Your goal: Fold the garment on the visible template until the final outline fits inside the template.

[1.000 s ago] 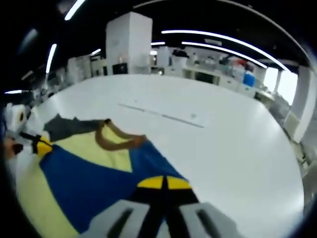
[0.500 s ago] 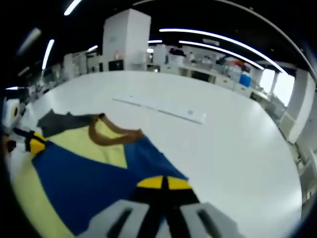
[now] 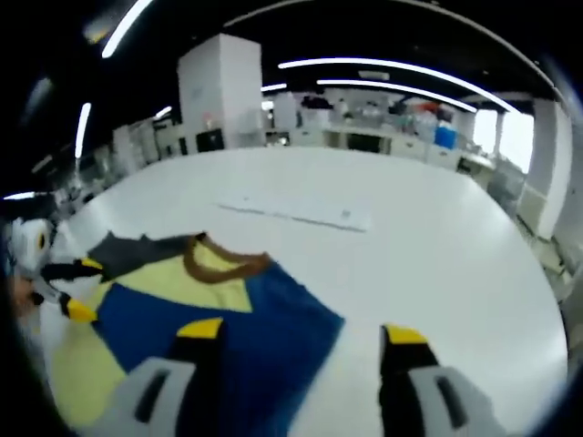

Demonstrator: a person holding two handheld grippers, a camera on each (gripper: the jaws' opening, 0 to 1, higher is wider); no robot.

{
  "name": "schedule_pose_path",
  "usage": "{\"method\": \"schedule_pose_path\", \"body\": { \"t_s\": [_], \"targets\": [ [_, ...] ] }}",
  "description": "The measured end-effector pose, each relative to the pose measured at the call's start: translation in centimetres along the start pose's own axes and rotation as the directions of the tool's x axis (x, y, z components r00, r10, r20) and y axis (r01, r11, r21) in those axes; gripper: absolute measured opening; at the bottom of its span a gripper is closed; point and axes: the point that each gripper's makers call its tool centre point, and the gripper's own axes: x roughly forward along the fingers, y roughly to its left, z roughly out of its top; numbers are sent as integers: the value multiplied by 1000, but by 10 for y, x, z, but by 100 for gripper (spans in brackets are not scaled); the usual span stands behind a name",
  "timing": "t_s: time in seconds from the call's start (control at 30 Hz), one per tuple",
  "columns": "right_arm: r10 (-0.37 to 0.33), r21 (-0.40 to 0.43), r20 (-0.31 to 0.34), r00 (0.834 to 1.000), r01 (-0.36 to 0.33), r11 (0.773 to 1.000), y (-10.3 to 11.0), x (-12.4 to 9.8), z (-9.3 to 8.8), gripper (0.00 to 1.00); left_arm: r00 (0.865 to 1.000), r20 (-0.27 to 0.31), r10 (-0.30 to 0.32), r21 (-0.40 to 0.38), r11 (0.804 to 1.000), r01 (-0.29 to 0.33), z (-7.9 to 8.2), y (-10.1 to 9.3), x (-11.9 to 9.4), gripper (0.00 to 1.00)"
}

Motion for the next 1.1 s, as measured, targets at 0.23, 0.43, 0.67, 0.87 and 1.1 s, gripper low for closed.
{"method": "schedule_pose_path", "body": {
  "t_s": [0.23, 0.43, 0.67, 0.87, 1.1],
  "targets": [
    [95, 48, 28, 995, -96, 994, 30, -27, 1, 99, 1000, 17, -3, 3, 1000, 3, 1, 4, -16, 86],
    [173, 45, 71, 982, -176, 983, 55, -60, 2, 99, 999, 26, 34, 32, 999, -35, 2, 18, -36, 94],
    [224, 4, 70, 972, -225, 974, 71, -97, -7, 99, 995, 49, 85, 21, 996, -86, -1, 48, -60, 99],
    [250, -10, 95, 964, -250, 968, 85, -128, -17, 99, 989, 51, 138, 21, 990, -139, -11, 80, -79, 99],
    [254, -40, 87, 963, -251, 967, 101, -151, -33, 99, 981, 66, 184, 3, 983, -185, -9, 105, -98, 99]
  ]
}}
